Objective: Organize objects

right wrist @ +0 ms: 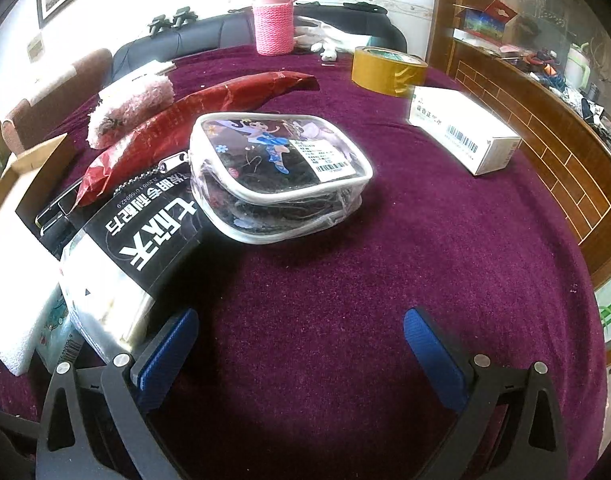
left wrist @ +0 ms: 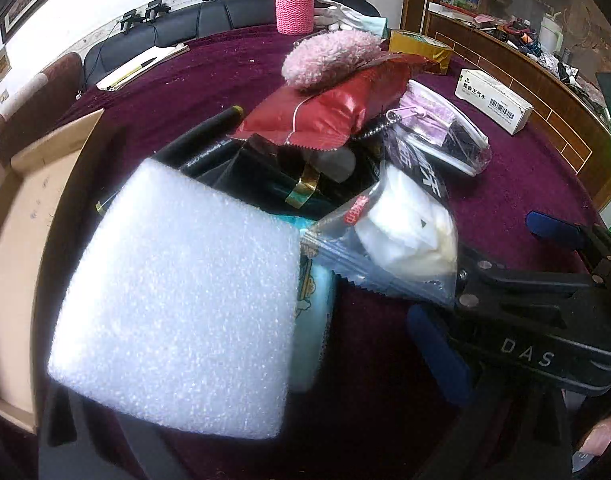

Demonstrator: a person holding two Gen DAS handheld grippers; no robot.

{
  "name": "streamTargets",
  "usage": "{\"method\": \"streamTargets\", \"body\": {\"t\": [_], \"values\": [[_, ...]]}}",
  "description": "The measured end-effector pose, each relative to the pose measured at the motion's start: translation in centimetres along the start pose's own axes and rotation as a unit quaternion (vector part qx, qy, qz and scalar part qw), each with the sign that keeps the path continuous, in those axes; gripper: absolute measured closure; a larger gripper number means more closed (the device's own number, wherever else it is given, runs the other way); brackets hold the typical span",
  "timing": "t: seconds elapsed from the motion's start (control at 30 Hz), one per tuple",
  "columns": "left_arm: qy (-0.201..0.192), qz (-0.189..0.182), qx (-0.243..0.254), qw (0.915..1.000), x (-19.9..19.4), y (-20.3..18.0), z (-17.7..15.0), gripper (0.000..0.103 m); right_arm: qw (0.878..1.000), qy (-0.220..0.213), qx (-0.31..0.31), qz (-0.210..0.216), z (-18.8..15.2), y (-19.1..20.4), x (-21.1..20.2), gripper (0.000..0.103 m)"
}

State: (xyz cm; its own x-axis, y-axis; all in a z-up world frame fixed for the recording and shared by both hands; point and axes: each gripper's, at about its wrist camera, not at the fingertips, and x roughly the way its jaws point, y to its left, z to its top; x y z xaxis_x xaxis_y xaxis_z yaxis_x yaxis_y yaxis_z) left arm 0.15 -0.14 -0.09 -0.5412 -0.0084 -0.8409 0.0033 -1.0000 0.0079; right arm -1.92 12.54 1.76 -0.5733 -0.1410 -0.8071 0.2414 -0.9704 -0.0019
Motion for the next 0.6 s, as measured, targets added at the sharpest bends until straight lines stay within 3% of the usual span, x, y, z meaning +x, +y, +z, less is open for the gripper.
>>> {"method": "streamTargets", "body": {"t": [0.6], "values": [[0.0, 0.0, 0.0, 1.0, 0.02, 0.01, 0.01, 0.0, 1.0, 0.0, 0.0, 0.0, -0.01, 0.17, 0.04, 0.0]]}}
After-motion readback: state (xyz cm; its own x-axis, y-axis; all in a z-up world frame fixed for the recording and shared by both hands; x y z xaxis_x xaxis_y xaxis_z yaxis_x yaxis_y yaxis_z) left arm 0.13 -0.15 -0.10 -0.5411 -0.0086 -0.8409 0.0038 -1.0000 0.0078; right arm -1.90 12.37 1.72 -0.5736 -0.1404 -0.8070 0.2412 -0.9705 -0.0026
